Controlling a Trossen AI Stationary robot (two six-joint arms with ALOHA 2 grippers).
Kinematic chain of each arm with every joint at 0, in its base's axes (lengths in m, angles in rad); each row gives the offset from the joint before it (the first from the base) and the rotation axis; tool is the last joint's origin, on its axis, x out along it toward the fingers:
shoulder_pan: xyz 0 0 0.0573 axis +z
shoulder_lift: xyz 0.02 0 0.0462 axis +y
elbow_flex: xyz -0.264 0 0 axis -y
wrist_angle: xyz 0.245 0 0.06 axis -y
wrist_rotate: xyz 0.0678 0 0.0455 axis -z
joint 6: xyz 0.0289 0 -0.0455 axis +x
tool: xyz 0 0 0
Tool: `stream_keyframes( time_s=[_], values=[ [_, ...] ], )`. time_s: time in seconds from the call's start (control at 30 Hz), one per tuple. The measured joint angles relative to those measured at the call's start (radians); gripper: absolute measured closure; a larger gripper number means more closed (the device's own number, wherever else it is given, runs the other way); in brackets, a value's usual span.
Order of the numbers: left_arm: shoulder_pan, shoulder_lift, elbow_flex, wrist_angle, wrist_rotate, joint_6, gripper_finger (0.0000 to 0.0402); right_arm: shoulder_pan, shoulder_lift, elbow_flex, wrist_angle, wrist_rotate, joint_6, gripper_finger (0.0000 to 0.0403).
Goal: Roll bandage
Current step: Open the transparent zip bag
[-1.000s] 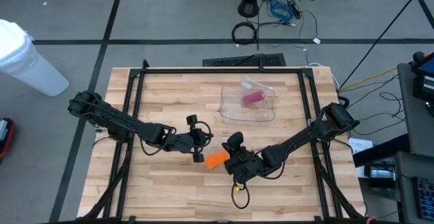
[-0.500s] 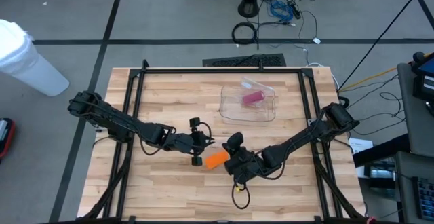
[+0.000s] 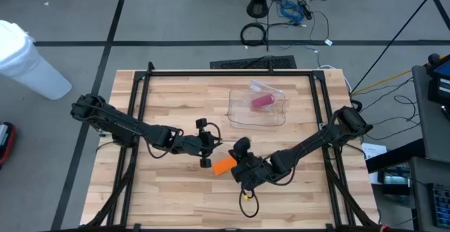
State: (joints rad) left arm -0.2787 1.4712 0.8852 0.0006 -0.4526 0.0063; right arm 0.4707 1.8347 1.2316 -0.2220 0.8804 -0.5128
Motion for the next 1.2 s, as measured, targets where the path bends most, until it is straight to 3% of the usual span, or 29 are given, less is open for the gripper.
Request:
stream_keyframes(
  time_s=[0.17,0.87,0.93,1.07,1.2],
  values=[
    [0.000,0.000,0.000,-0.021,-0.049,0.001,0.0393,-0.002,0.000,0.000,-0.008,-0.017,0.001,0.0403],
    [-0.085,0.000,0.000,-0.044,-0.387,0.068,0.0401,-0.010,0.000,0.000,-0.017,-0.021,0.055,0.0403],
    [-0.105,0.000,0.000,-0.022,-0.394,0.114,0.0401,-0.020,-0.009,0.000,-0.027,-0.080,0.123,0.0403],
    [-0.161,0.027,0.000,0.040,-0.402,0.230,0.0401,-0.073,-0.039,0.000,-0.040,-0.342,0.288,0.0403],
    [-0.187,0.089,0.000,0.110,-0.431,0.307,0.0401,-0.116,-0.043,0.000,-0.081,-0.453,0.435,0.0403]
  ],
)
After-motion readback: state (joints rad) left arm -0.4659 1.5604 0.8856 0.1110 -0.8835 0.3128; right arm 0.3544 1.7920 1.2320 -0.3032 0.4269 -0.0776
